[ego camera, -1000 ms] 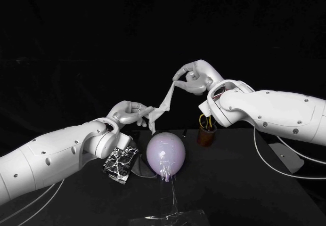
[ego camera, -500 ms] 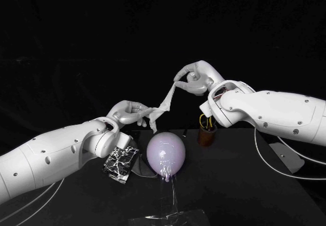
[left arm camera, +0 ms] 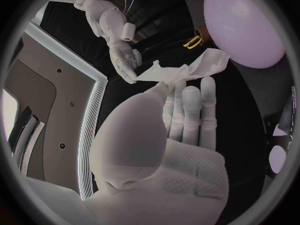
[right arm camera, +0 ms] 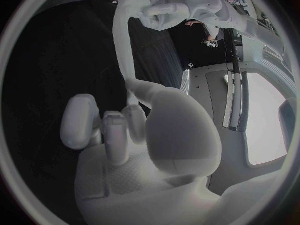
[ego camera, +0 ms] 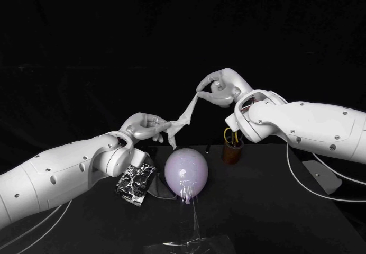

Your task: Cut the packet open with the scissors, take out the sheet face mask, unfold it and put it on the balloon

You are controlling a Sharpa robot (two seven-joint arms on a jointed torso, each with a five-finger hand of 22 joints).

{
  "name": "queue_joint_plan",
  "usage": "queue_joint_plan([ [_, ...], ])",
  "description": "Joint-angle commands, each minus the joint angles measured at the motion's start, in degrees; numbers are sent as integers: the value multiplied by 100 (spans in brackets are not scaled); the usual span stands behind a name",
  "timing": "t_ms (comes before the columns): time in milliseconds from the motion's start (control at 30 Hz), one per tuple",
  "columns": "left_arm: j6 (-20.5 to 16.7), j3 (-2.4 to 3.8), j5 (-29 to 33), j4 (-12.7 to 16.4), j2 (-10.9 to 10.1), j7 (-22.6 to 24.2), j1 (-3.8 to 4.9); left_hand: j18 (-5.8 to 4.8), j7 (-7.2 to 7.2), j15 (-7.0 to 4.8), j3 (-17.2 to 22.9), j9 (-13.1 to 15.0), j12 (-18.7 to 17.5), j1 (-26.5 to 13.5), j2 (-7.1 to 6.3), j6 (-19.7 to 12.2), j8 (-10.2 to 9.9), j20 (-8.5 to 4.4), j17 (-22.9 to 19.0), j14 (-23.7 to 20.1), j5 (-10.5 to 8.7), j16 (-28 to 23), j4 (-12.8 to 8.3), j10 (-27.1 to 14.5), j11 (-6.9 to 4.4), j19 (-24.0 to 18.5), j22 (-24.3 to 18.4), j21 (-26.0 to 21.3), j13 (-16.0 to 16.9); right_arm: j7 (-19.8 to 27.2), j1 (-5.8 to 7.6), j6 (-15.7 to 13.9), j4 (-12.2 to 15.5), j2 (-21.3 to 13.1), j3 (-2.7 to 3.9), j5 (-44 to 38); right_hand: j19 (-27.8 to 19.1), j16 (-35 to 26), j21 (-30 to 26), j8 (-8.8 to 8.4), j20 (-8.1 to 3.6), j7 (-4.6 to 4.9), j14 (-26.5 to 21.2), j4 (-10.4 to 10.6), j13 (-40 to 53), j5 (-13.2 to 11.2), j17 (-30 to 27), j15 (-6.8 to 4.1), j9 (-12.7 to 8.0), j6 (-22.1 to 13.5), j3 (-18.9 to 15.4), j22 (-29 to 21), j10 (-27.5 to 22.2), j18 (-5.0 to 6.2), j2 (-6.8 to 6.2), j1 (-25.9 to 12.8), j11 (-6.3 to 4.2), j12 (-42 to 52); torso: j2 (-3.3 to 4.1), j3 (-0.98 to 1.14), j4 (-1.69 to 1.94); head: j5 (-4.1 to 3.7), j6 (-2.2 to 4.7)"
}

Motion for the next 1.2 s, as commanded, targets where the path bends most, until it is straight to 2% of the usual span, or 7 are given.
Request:
queue_joint_plan([
  [33,-108,9,147,-44,14,89,73,71,-6,-6,362,17,-21,-31,31,37,-39,-48,69,70,38,47,-303,58,-7,6,19,38,-10,-205,-27,515,-47,-9,-5,-87,-7,21,-49,23,-11,-4,610,-21,502,19,1505,-5,7,24,-5,950,28,-12,33,-18,1,-28,-10,-1,-1,14,2],
  [133,-77,9,163,-84,21,65,179,70,-10,-6,366,20,-21,-46,31,37,-40,-50,75,81,38,56,-294,67,-7,6,26,47,-11,-263,-77,597,-95,-4,-11,-130,-8,21,-51,23,-10,-4,610,-20,502,18,1505,-5,7,23,-7,949,28,-12,32,-20,1,-29,-9,2,-9,24,15],
  [300,50,2,36,-208,62,-55,528,66,-22,-7,367,26,-18,-74,13,51,-38,-50,67,81,38,62,-282,90,-13,-3,37,57,-12,-306,-157,386,-308,53,-16,-227,-4,21,-35,22,-10,-3,610,-19,498,17,1505,-5,7,22,-8,953,25,-14,33,-22,1,-34,-12,17,12,44,33],
  [467,182,-6,-204,-365,94,-234,900,63,-42,-16,371,32,-13,-108,-13,79,-32,-49,126,113,37,93,-267,124,-26,-15,51,68,-14,-274,-185,165,-647,104,-17,-278,0,21,-22,22,-10,-3,610,-19,501,16,1505,-5,7,21,-9,956,27,-17,33,-23,2,-32,-21,26,6,58,49],
  [600,257,-12,-425,-484,120,-392,1106,63,-57,-27,374,30,-17,-126,-42,100,-34,-48,282,202,38,170,-259,142,-38,-17,65,82,-21,-211,-191,83,-761,96,-11,-259,1,21,-18,22,-10,-4,610,-19,507,15,1505,-5,7,21,-9,957,30,-17,34,-24,1,-24,-14,42,5,82,64],
  [800,386,-40,-699,-622,173,-621,1219,63,-70,-39,381,25,-23,-142,-69,127,-38,-48,366,255,38,225,-250,165,-51,-20,81,99,-31,-147,-166,-10,-782,79,14,-257,1,21,-16,22,-10,-4,610,-21,499,15,1505,-6,7,20,-10,957,26,-18,34,-23,1,-34,-13,36,0,67,86],
  [1200,537,-103,-934,-804,236,-864,1278,62,-98,-52,377,8,-35,-193,-107,166,-53,-45,485,324,37,304,-204,202,-64,-24,101,118,-51,-88,-17,-17,-897,95,50,-218,8,21,11,22,-10,-5,610,-24,507,16,1505,-6,7,19,-10,963,30,-22,34,-22,0,-25,-11,26,2,57,111],
])
